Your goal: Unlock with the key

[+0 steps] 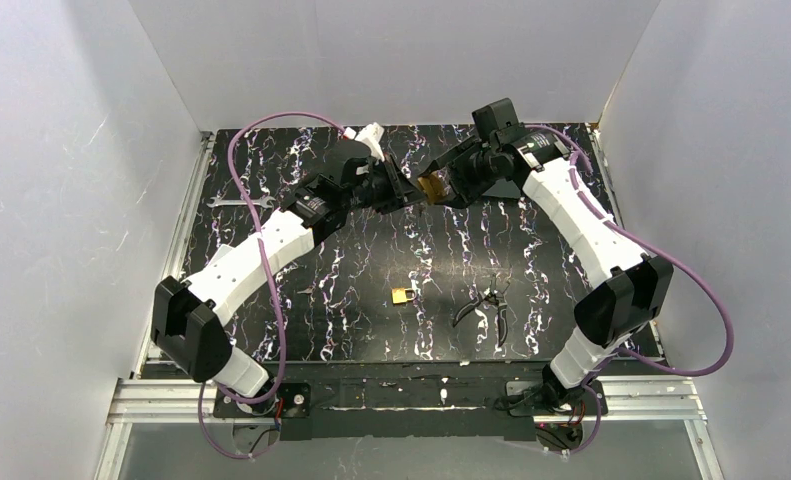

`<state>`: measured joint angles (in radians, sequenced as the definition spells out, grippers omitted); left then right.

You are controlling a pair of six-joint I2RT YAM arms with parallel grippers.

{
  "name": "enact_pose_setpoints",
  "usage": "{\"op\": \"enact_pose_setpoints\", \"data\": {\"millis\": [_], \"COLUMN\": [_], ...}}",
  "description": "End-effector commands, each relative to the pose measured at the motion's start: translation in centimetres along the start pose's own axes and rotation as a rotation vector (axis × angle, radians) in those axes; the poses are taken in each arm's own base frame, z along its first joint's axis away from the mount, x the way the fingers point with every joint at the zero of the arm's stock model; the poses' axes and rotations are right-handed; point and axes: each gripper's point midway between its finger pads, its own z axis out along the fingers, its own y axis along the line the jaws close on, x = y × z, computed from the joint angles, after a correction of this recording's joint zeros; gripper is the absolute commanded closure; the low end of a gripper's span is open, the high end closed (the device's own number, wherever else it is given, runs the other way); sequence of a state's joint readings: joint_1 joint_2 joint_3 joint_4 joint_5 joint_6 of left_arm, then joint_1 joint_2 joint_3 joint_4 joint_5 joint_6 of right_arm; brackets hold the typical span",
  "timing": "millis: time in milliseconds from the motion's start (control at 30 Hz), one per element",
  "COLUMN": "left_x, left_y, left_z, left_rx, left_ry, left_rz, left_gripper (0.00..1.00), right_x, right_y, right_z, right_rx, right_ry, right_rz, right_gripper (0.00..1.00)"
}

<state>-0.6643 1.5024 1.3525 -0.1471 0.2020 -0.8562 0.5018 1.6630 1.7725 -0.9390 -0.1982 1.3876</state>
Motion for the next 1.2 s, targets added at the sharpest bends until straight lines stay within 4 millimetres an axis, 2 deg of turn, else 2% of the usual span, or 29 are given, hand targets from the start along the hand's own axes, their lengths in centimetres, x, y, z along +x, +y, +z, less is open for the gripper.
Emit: {"op": "enact_pose_setpoints", "data": {"millis": [0,133,200,300,400,467,600,700,1000,1167], "left_x": [-2.0,-1.2,-0.8,-0.2,0.4,0.8,1.3,1.5,1.6,1.5], "left_y": [-4.7,-4.3,-4.3,-4.1,-3.8,-3.3,-2.4,-2.3,-2.7,-2.7], "left_z": [-0.2,-1.3,-2.2,-3.6,-5.3,-6.1,-7.0,-6.7,-5.0,-4.6], "left_rx": [0.188,0.159,0.158,0.159,0.153,0.142,0.121,0.118,0.13,0.131], "left_ry": [-0.061,-0.022,-0.005,0.001,0.001,0.001,-0.01,-0.002,0.043,0.046], "left_rz": [0.051,0.063,0.081,0.1,0.116,0.125,0.121,0.113,0.087,0.084], "left_gripper": [0.93,0.69,0.6,0.53,0.5,0.51,0.64,0.7,0.7,0.79], "right_x": [4.2,4.0,3.9,3.5,3.3,3.3,3.5,3.5,3.6,3.5], "right_y": [2.5,1.7,1.3,0.8,0.7,0.7,0.7,0.7,0.8,1.0], "right_z": [-4.2,-4.5,-4.5,-4.6,-4.9,-4.9,-5.1,-5.3,-5.8,-6.0], "right_rx": [-0.137,-0.126,-0.119,-0.112,-0.114,-0.113,-0.116,-0.119,-0.125,-0.132], "right_ry": [0.124,0.108,0.104,0.096,0.088,0.088,0.094,0.093,0.089,0.085], "right_rz": [-0.055,-0.051,-0.044,-0.029,-0.024,-0.023,-0.026,-0.027,-0.033,-0.037], "right_gripper": [0.99,0.99,0.99,0.99,0.99,0.99,0.99,0.99,0.99,0.99]}}
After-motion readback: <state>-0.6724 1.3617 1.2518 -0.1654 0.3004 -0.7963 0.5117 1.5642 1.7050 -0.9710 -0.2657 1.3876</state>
